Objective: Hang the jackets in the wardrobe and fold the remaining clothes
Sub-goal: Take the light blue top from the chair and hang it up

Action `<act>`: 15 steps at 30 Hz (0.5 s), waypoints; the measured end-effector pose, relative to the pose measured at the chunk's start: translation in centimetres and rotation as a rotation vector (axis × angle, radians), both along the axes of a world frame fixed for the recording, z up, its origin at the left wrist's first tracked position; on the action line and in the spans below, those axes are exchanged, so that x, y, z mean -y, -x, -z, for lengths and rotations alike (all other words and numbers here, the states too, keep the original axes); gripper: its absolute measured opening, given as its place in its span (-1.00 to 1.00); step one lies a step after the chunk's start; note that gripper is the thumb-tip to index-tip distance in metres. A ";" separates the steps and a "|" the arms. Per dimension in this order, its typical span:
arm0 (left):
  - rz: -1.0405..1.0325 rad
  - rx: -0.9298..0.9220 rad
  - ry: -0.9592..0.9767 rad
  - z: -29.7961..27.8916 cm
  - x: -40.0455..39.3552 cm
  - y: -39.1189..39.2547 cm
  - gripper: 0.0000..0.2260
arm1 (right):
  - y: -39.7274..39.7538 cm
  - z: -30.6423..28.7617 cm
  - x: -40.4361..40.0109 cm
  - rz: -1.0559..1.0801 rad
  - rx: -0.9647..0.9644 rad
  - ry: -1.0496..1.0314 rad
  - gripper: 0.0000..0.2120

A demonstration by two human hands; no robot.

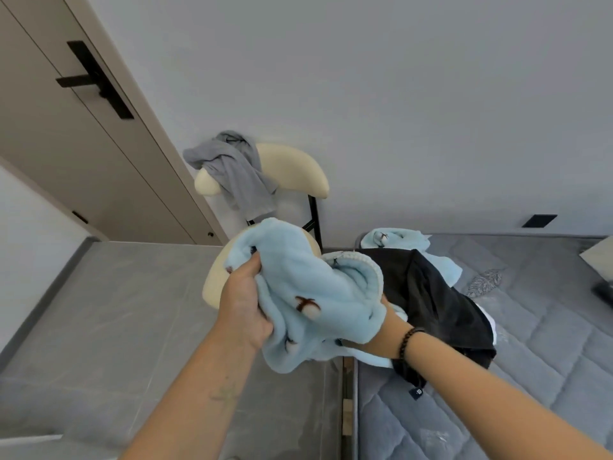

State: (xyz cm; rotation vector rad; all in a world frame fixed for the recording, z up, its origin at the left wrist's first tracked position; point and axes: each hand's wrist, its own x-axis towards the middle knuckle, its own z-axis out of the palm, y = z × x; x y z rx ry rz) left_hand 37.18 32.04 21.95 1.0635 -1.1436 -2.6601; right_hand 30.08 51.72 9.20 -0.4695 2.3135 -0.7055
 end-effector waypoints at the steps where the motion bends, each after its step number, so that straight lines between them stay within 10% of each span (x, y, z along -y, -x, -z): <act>1: -0.006 -0.032 -0.012 -0.4 0.2 -0.2 -0.58 | -0.3 0.2 0.5 0.074 0.034 0.042 -0.31; 4: -0.070 -0.123 0.013 -1.3 1.3 -0.7 -0.62 | 0.1 -1.1 0.9 0.250 -0.171 0.171 -0.81; 15: 0.328 0.088 0.181 -2.4 2.2 -3.0 -0.71 | 4.0 -16.0 0.1 0.783 -0.769 0.702 -0.83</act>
